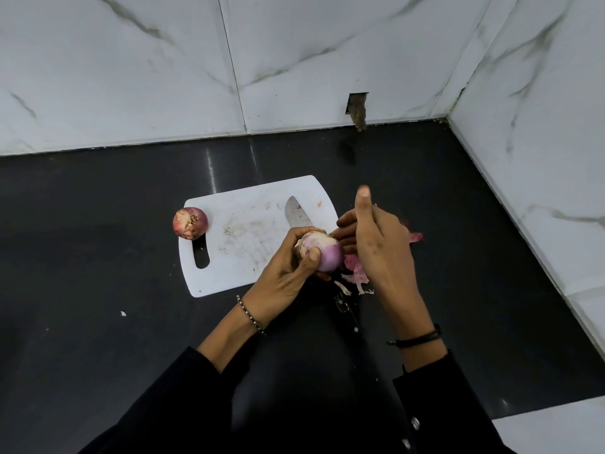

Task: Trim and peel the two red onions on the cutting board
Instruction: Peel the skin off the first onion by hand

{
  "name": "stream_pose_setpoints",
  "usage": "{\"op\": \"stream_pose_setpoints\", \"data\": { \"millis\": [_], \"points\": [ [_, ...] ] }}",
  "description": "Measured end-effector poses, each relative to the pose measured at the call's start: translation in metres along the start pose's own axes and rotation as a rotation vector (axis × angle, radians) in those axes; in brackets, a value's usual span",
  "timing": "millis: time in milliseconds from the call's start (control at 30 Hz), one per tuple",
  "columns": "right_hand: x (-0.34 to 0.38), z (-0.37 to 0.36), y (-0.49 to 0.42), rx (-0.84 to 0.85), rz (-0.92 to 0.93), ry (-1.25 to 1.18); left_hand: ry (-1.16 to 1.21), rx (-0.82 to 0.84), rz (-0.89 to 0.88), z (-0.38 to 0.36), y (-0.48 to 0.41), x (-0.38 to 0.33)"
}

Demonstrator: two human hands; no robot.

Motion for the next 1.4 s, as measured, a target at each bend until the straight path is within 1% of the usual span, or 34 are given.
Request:
{"op": "stream_pose_setpoints", "data": {
  "millis": [100, 200, 367, 433, 633, 700, 767, 867, 933, 1000, 1067, 1167, 1233, 1333, 1400],
  "points": [
    [0.0, 0.003, 0.006, 0.016, 0.046, -0.086, 0.045, -0.003, -0.007, 0.003, 0.002, -0.002],
    [0.002, 0.006, 0.012, 0.019, 0.12, -0.075, 0.074, -0.014, 0.029, 0.006, 0.005, -0.003],
    [0.006, -0.002, 0.023, -0.063, 0.264, 0.059, 0.105, -0.021, 0.057, 0.004, 0.008, -0.011],
    [0.008, -0.008, 0.026, -0.11, 0.282, 0.112, 0.109, -0.009, 0.058, 0.001, 0.011, -0.016],
    [0.009, -0.013, 0.018, -0.146, 0.276, 0.228, 0.065, 0.051, 0.053, 0.006, 0.012, -0.022],
    [0.01, -0.014, 0.015, -0.141, 0.236, 0.289, 0.071, 0.071, 0.071, 0.008, 0.013, -0.024],
    [0.01, -0.015, 0.009, -0.137, 0.193, 0.31, 0.126, 0.091, 0.096, 0.01, 0.016, -0.025],
    [0.006, -0.011, 0.003, -0.086, 0.129, 0.245, 0.266, 0.057, 0.22, 0.009, 0.018, -0.019],
    [0.005, -0.005, 0.007, -0.018, 0.087, 0.13, 0.366, 0.058, 0.344, 0.007, 0.015, -0.018],
    [0.003, 0.002, 0.016, 0.049, 0.077, -0.003, 0.467, 0.093, 0.432, 0.007, 0.011, -0.018],
    [0.0, 0.008, 0.025, 0.062, 0.112, -0.086, 0.508, 0.124, 0.471, 0.008, 0.009, -0.017],
    [-0.005, 0.018, 0.033, 0.03, 0.202, -0.138, 0.503, 0.146, 0.448, 0.006, 0.009, -0.019],
    [-0.005, 0.024, 0.04, 0.041, 0.271, -0.156, 0.487, 0.169, 0.422, 0.003, 0.009, -0.025],
    [-0.004, 0.035, 0.045, 0.067, 0.414, -0.078, 0.447, 0.199, 0.372, -0.001, 0.008, -0.03],
    [-0.002, 0.041, 0.045, 0.123, 0.502, -0.022, 0.453, 0.212, 0.35, -0.003, 0.006, -0.03]
  ]
}}
Point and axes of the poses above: each hand's wrist, its own y-axis away from the middle knuckle, its own z-axis out of the back of the hand, x = y × z, the point moved 1 cm from there along -y, towards the middle knuckle, and after that the axes turned 2 degrees about -x, right-handed, at the moved point
